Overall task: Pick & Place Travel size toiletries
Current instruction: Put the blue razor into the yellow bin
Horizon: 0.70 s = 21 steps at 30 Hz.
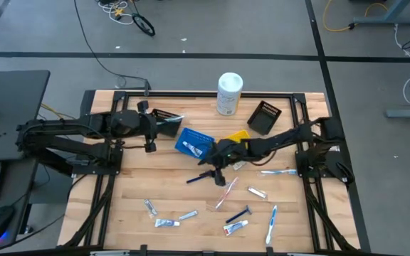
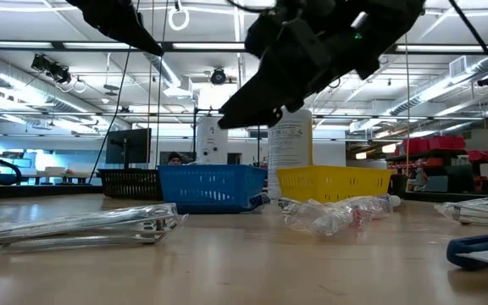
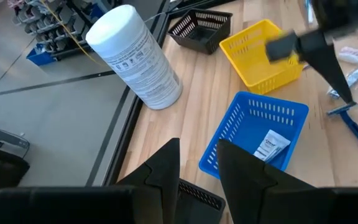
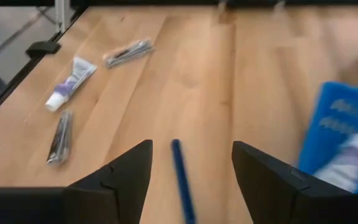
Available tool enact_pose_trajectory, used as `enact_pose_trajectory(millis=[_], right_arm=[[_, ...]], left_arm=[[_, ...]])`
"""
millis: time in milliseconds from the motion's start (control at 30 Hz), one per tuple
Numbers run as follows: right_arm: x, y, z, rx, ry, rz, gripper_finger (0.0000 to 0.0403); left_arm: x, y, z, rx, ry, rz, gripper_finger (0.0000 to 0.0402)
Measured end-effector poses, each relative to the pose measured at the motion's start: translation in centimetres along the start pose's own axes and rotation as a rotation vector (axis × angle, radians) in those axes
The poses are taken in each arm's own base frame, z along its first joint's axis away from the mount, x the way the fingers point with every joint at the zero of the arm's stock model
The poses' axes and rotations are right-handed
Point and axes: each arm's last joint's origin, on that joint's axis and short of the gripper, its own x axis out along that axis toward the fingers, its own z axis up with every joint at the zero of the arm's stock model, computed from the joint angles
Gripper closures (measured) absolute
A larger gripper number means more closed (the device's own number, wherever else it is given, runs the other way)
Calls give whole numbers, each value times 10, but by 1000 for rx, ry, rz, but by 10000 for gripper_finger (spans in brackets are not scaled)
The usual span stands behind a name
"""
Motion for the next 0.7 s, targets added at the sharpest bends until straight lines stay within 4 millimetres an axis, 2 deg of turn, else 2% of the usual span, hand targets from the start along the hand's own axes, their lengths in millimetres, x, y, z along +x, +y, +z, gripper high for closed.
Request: enact_pose_trajectory(millis=[133,367,500,700], right_arm=[[20,5,-8,7,41,28,171],[45,8,-37,52,141,-11,174],[51,9,-49,37,199,-67,179],[49,8,-54,17,274,-94,197]], left_arm=[[0,0,0,0,0,-10,288],[0,-3,1,-2,-25,-102,288],[0,-4,1,-3,-33,-127,288],[0,-4,1,-64,-30,-131,288]])
